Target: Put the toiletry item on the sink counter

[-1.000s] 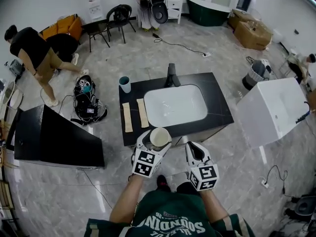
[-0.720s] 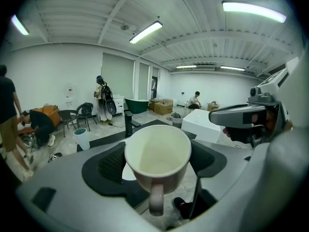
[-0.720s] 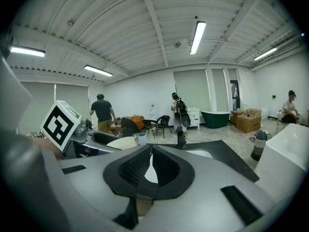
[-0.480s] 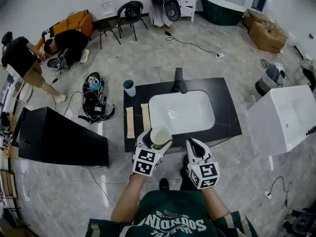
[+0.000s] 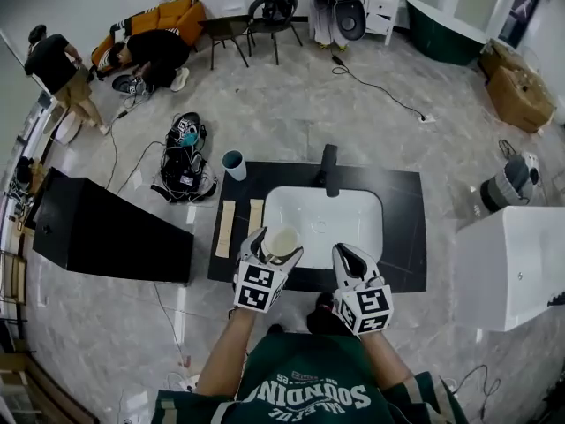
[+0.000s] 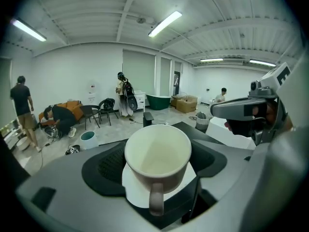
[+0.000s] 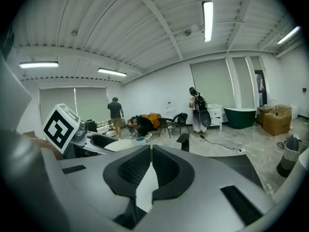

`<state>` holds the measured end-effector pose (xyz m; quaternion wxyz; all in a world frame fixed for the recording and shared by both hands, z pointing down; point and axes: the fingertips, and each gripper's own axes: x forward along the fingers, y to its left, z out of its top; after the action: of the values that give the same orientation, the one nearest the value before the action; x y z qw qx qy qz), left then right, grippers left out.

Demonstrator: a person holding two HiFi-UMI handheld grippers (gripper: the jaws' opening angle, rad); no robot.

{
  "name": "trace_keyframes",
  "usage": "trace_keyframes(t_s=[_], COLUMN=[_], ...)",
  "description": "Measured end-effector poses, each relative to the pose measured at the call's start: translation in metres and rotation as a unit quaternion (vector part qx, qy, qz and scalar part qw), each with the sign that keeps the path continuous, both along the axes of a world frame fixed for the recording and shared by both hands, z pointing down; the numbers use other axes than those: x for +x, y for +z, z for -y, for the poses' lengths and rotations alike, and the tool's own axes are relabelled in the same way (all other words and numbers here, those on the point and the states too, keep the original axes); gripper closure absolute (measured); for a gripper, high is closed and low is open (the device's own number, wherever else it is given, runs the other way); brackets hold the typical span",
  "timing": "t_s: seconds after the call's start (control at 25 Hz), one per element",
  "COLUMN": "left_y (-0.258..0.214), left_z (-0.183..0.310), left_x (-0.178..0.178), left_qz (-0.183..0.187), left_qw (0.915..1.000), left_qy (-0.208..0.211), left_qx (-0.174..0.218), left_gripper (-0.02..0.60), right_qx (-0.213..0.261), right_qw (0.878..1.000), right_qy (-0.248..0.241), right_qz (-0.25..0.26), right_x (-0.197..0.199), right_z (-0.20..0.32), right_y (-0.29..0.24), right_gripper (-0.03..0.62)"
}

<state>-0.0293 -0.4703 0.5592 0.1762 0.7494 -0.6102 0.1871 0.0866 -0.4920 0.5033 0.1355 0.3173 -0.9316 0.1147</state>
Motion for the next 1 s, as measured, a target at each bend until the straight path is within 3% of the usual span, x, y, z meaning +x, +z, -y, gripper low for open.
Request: trace_keyframes(t_s=[0.28, 0.72, 1.0], left_y=[-0.004, 0.011, 0.034], left_z=[0.04, 0.09, 0.118], left_x=[-0.014, -0.036, -0.074], left_qz=[0.003, 0.005, 0.009], left_qw=[0.9979, 0.9965, 0.9943], left_qy=[-0.063, -0.08, -0.1], left_qx=[-0.011, -0.024, -0.035], left_gripper=[0.169, 0.169, 0.169], right_qx=[-0.015, -0.035, -0.044], right_qw=[0.998, 0.997, 0.996], right_qy=[-0.058, -0.069, -0.073], right_qz=[0.0, 0.002, -0.004], right_x=[-0.005, -0.022, -0.053], right_z=[0.046, 0.093, 0.12], right_y=[0.002, 0.016, 0.027], right_gripper=[0.549, 0.55, 0.549])
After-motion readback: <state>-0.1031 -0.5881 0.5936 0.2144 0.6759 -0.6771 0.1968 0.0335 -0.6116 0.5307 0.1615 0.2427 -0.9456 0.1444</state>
